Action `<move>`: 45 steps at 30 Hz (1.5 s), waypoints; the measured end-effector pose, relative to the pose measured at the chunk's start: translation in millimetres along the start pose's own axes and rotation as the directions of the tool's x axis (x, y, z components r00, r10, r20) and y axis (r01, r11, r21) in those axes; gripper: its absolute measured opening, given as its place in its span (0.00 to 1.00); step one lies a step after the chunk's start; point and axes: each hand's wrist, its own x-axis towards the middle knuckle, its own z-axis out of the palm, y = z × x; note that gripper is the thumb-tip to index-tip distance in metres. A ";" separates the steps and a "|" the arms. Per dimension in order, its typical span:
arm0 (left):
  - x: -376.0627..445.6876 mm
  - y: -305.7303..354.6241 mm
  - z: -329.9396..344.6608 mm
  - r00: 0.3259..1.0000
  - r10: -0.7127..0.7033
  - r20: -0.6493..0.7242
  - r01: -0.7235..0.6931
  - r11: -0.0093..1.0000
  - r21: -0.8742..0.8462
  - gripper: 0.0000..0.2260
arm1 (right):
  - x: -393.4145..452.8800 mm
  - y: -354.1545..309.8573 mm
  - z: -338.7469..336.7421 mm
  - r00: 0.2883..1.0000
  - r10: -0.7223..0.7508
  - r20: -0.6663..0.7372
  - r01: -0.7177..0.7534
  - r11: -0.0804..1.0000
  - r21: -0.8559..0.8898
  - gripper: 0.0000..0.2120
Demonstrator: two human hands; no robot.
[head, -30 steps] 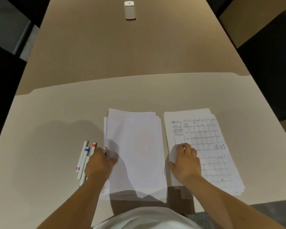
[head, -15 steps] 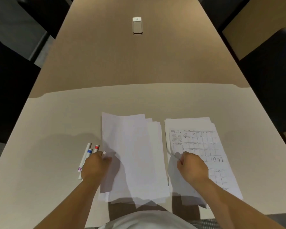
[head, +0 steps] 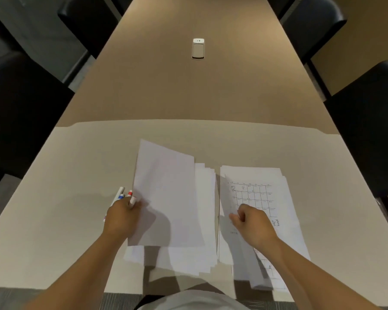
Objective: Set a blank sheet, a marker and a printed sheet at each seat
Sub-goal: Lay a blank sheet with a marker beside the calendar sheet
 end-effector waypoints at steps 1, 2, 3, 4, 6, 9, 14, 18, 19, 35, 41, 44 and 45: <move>-5.6 -0.7 -3.5 1.000 -0.006 0.004 0.006 0.999 -0.048 0.11 | 0.1 -2.8 -1.8 1.000 -0.030 0.005 0.030 0.999 0.012 0.17; -9.7 -0.6 -6.9 1.000 0.001 0.017 0.000 0.997 -0.083 0.12 | -0.4 -5.7 -2.4 0.999 -0.052 0.008 0.052 0.998 0.022 0.16; -14.5 -1.7 -11.0 1.000 0.004 0.021 -0.002 0.994 -0.113 0.13 | -0.1 -11.1 -3.3 0.996 -0.083 0.009 0.083 0.996 0.019 0.16; -18.5 -2.4 -15.1 1.000 0.005 0.020 -0.002 0.990 -0.144 0.14 | -0.1 -17.1 -4.1 0.993 -0.116 0.007 0.116 0.993 0.012 0.16; -27.4 -4.2 -24.9 1.000 -0.008 -0.001 0.007 0.976 -0.217 0.14 | 1.3 -31.9 -6.5 0.983 -0.183 0.014 0.183 0.983 -0.004 0.17; -38.2 -12.2 -44.2 0.999 -0.015 -0.036 0.003 0.951 -0.310 0.14 | 1.6 -60.8 -4.9 0.966 -0.256 0.026 0.256 0.967 -0.003 0.19; -40.0 -44.1 -83.4 0.998 -0.002 -0.066 -0.023 0.925 -0.380 0.13 | -15.6 -118.6 15.9 0.947 -0.322 0.011 0.322 0.946 0.027 0.20; -27.7 -86.6 -126.0 0.997 0.042 -0.059 -0.061 0.929 -0.366 0.16 | -34.7 -177.3 51.8 0.925 -0.379 0.011 0.379 0.925 -0.005 0.21; -24.3 -99.6 -138.1 0.997 0.050 -0.059 -0.068 0.933 -0.354 0.16 | -39.3 -192.5 61.9 0.922 -0.387 0.016 0.387 0.922 -0.019 0.21; 57.0 -257.5 -361.8 0.982 0.147 -0.115 -0.179 0.911 -0.370 0.18 | -70.6 -413.7 211.9 0.952 -0.271 -0.139 0.264 0.962 -0.068 0.19; 138.5 -237.8 -400.8 0.955 0.284 -0.083 -0.296 0.922 -0.250 0.16 | -17.3 -469.4 246.7 0.975 -0.136 -0.174 0.128 0.990 -0.058 0.17; 187.4 -208.0 -418.7 0.910 0.397 -0.117 -0.409 0.905 -0.112 0.19 | 22.9 -490.3 267.5 0.973 -0.027 -0.227 0.028 1.000 0.002 0.17; 208.3 -195.6 -424.2 0.890 0.441 -0.113 -0.450 0.891 -0.065 0.20 | 39.5 -497.6 274.1 0.971 -0.001 -0.237 0.011 0.999 0.042 0.17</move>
